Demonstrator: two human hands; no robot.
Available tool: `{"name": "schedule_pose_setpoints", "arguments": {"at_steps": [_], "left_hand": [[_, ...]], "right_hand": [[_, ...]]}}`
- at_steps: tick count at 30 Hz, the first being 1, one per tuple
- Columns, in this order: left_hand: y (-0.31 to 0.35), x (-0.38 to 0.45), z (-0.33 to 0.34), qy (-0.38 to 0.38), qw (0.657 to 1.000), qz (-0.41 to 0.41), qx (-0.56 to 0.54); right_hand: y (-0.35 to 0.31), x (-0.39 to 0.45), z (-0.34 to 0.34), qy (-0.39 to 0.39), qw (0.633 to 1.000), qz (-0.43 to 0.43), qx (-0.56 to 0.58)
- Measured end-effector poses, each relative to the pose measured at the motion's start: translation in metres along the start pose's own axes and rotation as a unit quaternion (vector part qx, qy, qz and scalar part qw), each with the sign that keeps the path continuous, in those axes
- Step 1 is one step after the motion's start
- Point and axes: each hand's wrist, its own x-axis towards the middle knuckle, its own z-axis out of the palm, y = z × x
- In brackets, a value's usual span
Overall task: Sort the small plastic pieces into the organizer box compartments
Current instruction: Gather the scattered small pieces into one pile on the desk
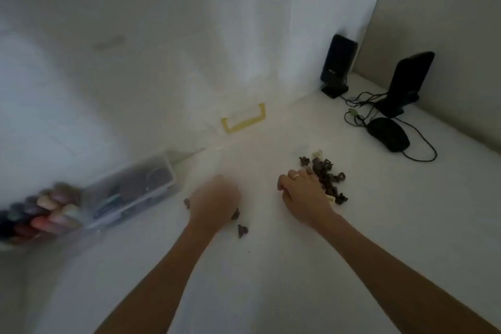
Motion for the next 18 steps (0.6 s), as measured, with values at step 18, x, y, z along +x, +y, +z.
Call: {"name": "schedule_pose_setpoints", "arguments": {"at_steps": [18], "left_hand": [[-0.015,-0.028,0.029,0.125,0.992,-0.003,-0.034]], "right_hand": [[-0.001,0.008,0.054,0.246,0.966,-0.078,0.011]]}}
